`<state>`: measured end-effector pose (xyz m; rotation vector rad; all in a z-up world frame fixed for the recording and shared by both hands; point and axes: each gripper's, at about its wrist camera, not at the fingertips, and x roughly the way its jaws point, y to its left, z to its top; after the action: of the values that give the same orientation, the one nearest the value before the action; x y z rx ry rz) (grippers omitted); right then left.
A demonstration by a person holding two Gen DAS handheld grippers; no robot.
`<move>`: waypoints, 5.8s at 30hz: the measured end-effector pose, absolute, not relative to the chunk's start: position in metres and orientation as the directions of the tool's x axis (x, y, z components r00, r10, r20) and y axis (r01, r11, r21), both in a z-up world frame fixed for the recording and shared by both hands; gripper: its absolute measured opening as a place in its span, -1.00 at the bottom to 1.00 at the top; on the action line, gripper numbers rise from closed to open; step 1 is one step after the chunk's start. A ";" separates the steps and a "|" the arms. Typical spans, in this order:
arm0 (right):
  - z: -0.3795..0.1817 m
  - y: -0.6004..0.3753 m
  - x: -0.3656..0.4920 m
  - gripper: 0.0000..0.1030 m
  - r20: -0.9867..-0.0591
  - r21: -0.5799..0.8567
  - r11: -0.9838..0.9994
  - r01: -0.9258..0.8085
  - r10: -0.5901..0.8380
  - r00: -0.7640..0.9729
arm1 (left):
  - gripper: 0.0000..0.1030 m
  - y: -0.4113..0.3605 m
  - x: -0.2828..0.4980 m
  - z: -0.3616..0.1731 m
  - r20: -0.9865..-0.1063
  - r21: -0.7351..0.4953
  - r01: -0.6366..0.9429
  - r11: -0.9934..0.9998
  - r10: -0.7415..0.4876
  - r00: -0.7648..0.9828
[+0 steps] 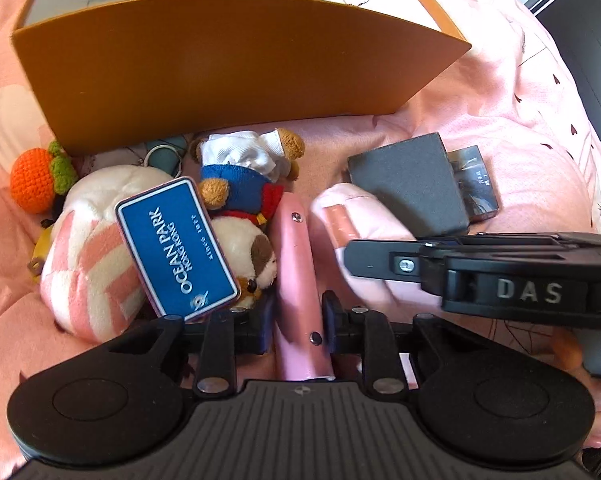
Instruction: Organize objects
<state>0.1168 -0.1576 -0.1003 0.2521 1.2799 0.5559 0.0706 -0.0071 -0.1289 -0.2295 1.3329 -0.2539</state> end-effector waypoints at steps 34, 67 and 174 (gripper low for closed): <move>0.048 -0.154 0.156 -0.56 -0.555 0.490 0.749 -0.447 0.663 0.503 | -0.61 0.042 0.095 0.007 -0.677 -0.435 0.039 0.900 -0.355 0.645; -0.093 -0.052 0.263 -0.55 -0.697 0.560 0.746 -0.360 0.659 0.282 | -0.59 0.052 0.189 -0.079 -0.896 -0.019 -0.033 0.999 -0.002 0.444; -0.086 -0.208 0.149 -0.29 -0.765 0.287 0.942 -0.172 0.334 0.551 | -0.04 -0.033 0.104 -0.095 -0.819 -0.298 0.067 0.952 -0.291 0.495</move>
<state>0.1486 -0.2083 -0.0863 0.1873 0.9418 0.3010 0.1036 -0.0329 -0.0949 -0.2396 1.0324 -0.2194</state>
